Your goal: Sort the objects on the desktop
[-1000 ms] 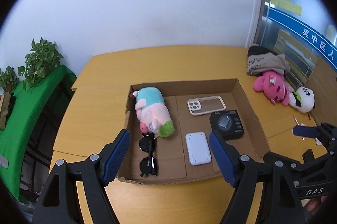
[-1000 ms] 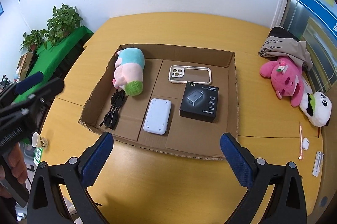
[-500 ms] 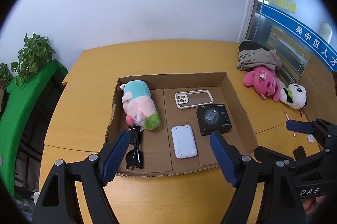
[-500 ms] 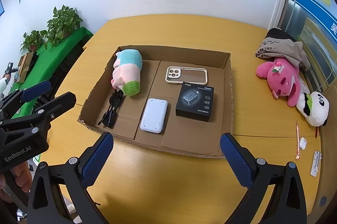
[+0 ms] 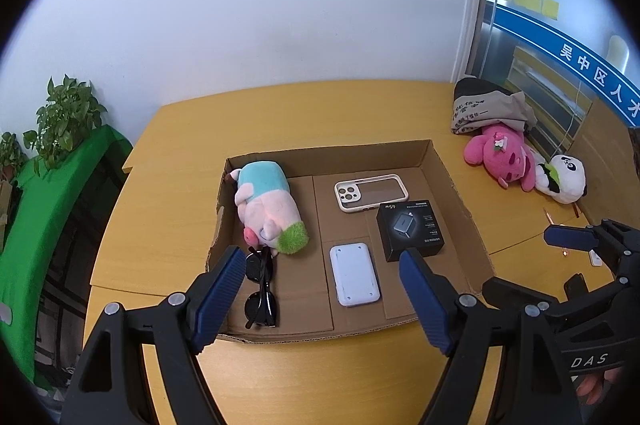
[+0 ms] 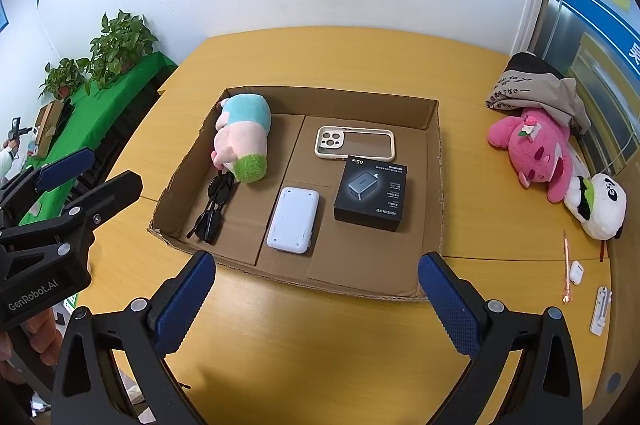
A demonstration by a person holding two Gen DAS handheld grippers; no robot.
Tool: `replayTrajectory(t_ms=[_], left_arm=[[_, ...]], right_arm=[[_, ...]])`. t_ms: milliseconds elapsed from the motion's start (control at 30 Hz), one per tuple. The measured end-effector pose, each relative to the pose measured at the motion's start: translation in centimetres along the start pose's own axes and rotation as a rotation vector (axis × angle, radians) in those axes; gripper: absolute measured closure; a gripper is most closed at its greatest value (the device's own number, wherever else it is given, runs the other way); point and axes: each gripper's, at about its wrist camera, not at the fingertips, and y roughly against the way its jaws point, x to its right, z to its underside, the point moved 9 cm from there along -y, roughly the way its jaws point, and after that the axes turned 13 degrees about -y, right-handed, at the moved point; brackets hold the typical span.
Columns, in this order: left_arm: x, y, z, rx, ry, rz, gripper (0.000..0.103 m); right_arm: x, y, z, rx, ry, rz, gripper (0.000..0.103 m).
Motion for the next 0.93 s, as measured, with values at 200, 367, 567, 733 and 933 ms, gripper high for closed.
replayTrajectory(t_ms=[200, 367, 567, 733, 933], left_arm=[[0.0, -0.2, 0.1, -0.01, 0.002, 0.009, 0.024], [0.0, -0.4, 0.0, -0.012, 0.005, 0.012, 0.024], [-0.2, -0.5, 0.1, -0.009, 0.031, 0.02, 0.024], [-0.5, -1.0, 0.6, -0.039, 0.042, -0.001, 0.024], [-0.7, -1.4, 1.2, -0.057, 0.051, -0.016, 0.024]], right_arm=[[0.1, -0.1, 0.0, -0.006, -0.001, 0.001, 0.0], [0.2, -0.2, -0.2, -0.008, 0.001, 0.0, 0.0], [0.2, -0.4, -0.1, -0.013, -0.004, -0.001, 0.0], [0.3, -0.7, 0.0, -0.019, -0.006, 0.003, 0.0], [0.4, -1.0, 0.1, -0.027, -0.012, 0.003, 0.0]])
